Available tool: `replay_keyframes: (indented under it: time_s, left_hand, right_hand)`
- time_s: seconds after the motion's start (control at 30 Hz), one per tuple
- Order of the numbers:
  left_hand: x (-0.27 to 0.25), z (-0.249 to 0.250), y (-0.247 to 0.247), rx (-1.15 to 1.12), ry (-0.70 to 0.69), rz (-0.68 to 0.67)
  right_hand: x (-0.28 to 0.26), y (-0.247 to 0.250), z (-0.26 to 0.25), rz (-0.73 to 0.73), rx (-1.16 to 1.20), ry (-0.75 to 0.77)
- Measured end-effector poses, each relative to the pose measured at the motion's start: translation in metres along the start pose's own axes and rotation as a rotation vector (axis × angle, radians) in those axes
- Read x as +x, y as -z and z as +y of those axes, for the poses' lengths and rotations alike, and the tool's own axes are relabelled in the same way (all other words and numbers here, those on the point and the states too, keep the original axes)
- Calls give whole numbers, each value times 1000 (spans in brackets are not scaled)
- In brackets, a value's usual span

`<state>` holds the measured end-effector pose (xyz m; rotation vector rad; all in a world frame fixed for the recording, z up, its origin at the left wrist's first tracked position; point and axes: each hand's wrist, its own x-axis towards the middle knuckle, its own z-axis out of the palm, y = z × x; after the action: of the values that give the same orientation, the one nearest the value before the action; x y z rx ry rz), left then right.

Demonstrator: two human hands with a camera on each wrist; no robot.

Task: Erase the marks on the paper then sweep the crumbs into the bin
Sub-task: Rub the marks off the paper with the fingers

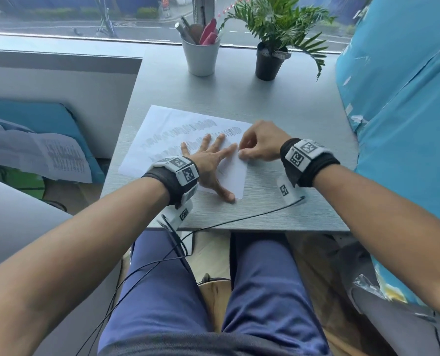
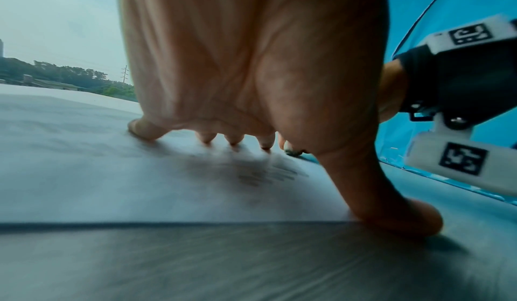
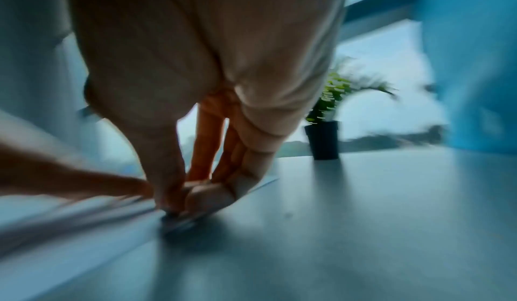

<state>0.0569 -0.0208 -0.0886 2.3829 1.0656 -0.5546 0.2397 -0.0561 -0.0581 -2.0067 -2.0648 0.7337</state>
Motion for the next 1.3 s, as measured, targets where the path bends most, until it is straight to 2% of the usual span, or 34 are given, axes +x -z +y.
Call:
replay_keyframes:
  time_s: [0.1, 0.13, 0.23, 0.27, 0.37, 0.4, 0.5, 0.53, 0.63, 0.67, 0.77, 0.9, 1.03, 1.13, 1.17, 1.2, 1.27, 1.3]
  left_hand:
    - [0, -1, -1, -1, 18, -10]
    - [1, -1, -2, 0, 19, -8]
    - [2, -3, -1, -2, 13, -2]
    - [2, -3, -1, -7, 14, 3]
    - [1, -2, -2, 2, 12, -3]
    - [2, -3, -2, 4, 12, -3]
    - [3, -2, -1, 2, 9, 1]
    - [2, -2, -1, 4, 12, 5]
    - [1, -1, -2, 7, 20, 0]
    - [2, -2, -2, 8, 17, 2]
    - [3, -2, -1, 1, 10, 13]
    - [1, 0, 0, 15, 34, -1]
    - [3, -1, -2, 4, 16, 22]
    - [1, 1, -1, 7, 30, 5]
    - [1, 1, -1, 7, 28, 4]
    - [1, 0, -1, 3, 21, 7]
    - [2, -1, -1, -10, 9, 24]
    - [1, 0, -2, -14, 12, 26]
  right_hand:
    - [-15, -21, -20, -170, -8, 141]
    - [-18, -24, -22, -176, -10, 163]
    - [-4, -7, -6, 0, -2, 37]
    - [-3, -7, -4, 18, -3, 29]
    - [-13, -20, -19, -171, 7, 152]
    - [-12, -19, -20, -191, 1, 158]
    - [1, -1, -4, -5, -33, 35]
    - [1, -1, -3, 3, -41, 34]
    - [-11, -19, -19, -186, -8, 156]
    - [-10, -20, -17, -175, -3, 150]
    - [2, -6, -3, 16, -7, 34]
    - [-10, -26, -24, -190, -28, 170]
    - [4, -3, -7, 16, -35, 37]
    - [-10, -21, -24, -182, -35, 153]
    - [-12, -24, -25, -205, -40, 179]
    - [-8, -20, -21, -179, -41, 139]
    - [2, -6, -10, -32, -20, 37]
    - [3, -6, -9, 3, -23, 33]
